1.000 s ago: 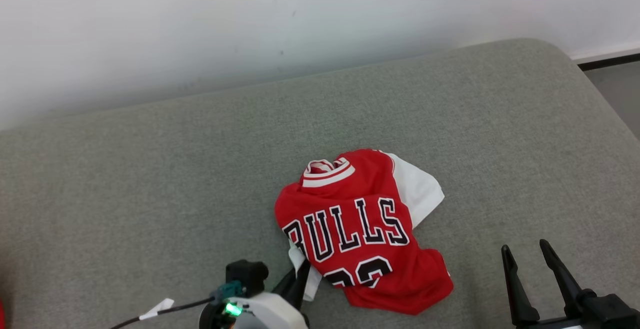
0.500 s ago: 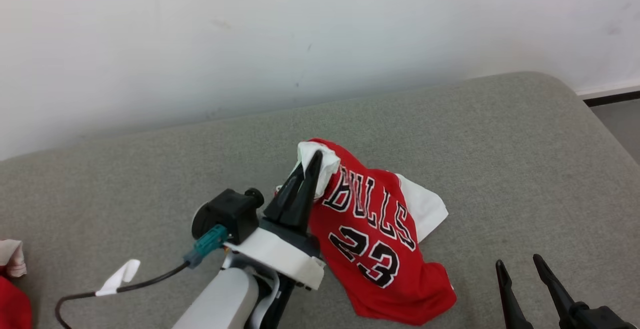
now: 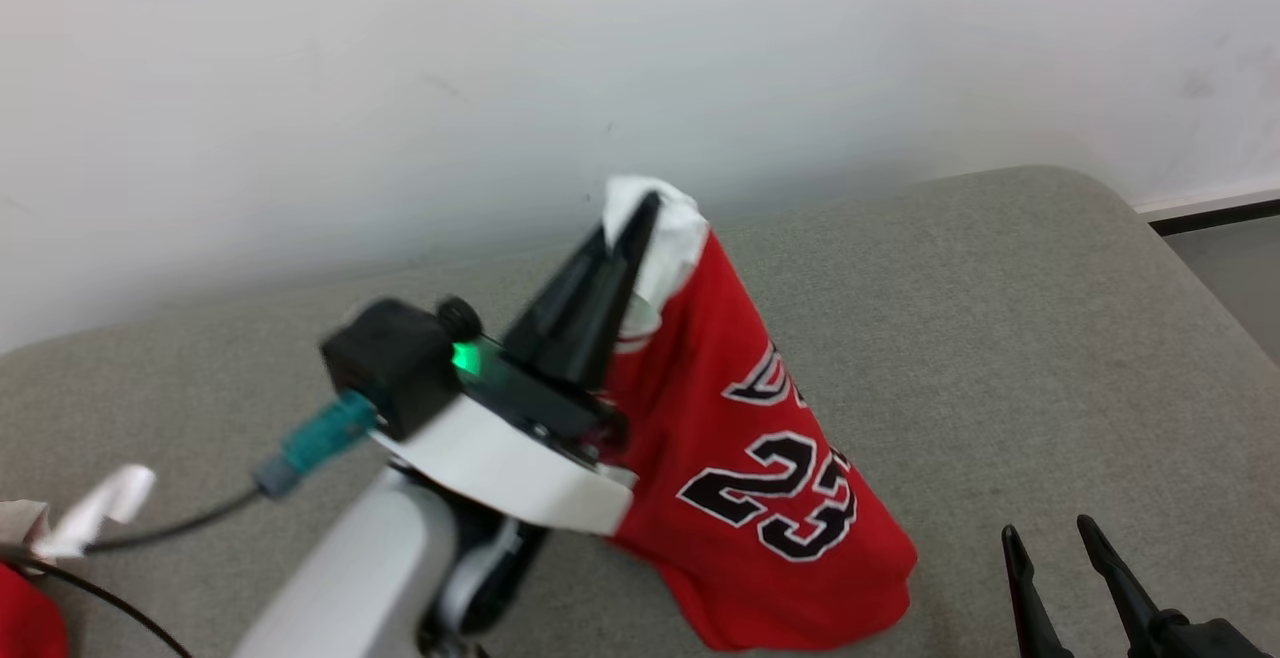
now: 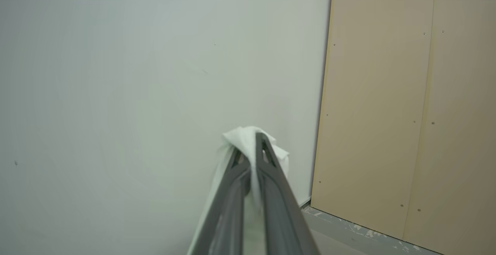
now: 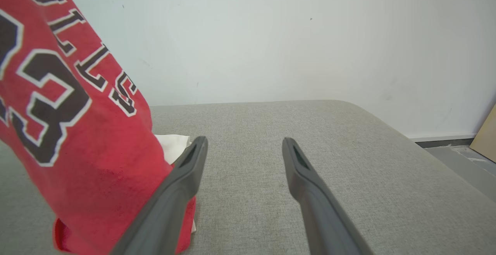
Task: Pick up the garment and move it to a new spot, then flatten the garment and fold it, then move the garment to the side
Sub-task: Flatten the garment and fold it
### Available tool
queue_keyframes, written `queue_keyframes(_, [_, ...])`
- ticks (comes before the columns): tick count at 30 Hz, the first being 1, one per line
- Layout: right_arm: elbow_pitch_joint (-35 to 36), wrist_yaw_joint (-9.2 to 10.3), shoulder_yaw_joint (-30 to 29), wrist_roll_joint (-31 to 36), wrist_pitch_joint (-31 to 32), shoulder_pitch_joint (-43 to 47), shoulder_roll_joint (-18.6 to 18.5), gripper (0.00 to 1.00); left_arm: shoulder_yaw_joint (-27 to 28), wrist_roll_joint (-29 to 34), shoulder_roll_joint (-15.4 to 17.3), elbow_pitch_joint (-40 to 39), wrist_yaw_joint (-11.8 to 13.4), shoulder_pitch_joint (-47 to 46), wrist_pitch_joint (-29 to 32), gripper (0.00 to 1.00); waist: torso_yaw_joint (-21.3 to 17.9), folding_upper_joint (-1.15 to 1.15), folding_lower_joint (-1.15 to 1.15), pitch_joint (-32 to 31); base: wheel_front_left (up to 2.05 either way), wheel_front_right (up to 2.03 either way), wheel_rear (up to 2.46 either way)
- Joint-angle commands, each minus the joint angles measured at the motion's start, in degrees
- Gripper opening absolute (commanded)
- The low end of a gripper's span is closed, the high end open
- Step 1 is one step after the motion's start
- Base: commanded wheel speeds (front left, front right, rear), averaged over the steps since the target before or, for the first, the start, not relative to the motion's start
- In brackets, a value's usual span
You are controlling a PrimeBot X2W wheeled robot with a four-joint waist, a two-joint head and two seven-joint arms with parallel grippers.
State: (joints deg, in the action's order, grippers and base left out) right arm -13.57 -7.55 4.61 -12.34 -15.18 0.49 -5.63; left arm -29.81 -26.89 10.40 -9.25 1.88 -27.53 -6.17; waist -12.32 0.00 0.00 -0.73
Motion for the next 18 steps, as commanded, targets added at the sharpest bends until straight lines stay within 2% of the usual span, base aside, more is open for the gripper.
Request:
queue_keyframes(1, [0.13,0.13,-0.24,0.27,0.06,0.57,-0.2,1.0,1.6,-1.06,1.93,-0.5,-0.18,-1.78,1.26,0.0,0.19,0.0,0.0,-0.06,0.0,0.0,0.0])
queue_keyframes(4, [0.14,0.13,-0.3,0.5,0.06,0.3,-0.1,1.0,4.6,-0.98,5.28,0.57,-0.57,-4.81,3.69,0.0,0.49,0.0,0.0,-0.05,0.0,0.0,0.0])
queue_keyframes(9, [-0.14,0.13,0.17,0.61,0.06,-0.25,0.19,1.0,8.42,-2.88,8.49,5.16,-1.79,-10.4,5.98,0.0,0.77,0.0,0.0,0.05,0.0,0.0,0.0])
queue_keyframes(15, [-0.5,0.13,1.28,0.32,0.06,-1.15,0.44,1.0,9.9,-3.0,10.71,12.5,-3.92,-17.02,6.79,0.0,0.17,0.0,0.0,0.26,0.0,0.0,0.0])
queue_keyframes(18, [-0.59,0.13,1.65,0.11,0.06,-1.23,0.32,1.0,8.95,-2.83,10.03,15.39,-4.94,-19.45,6.77,0.0,-0.35,0.0,0.0,0.4,0.0,0.0,0.0])
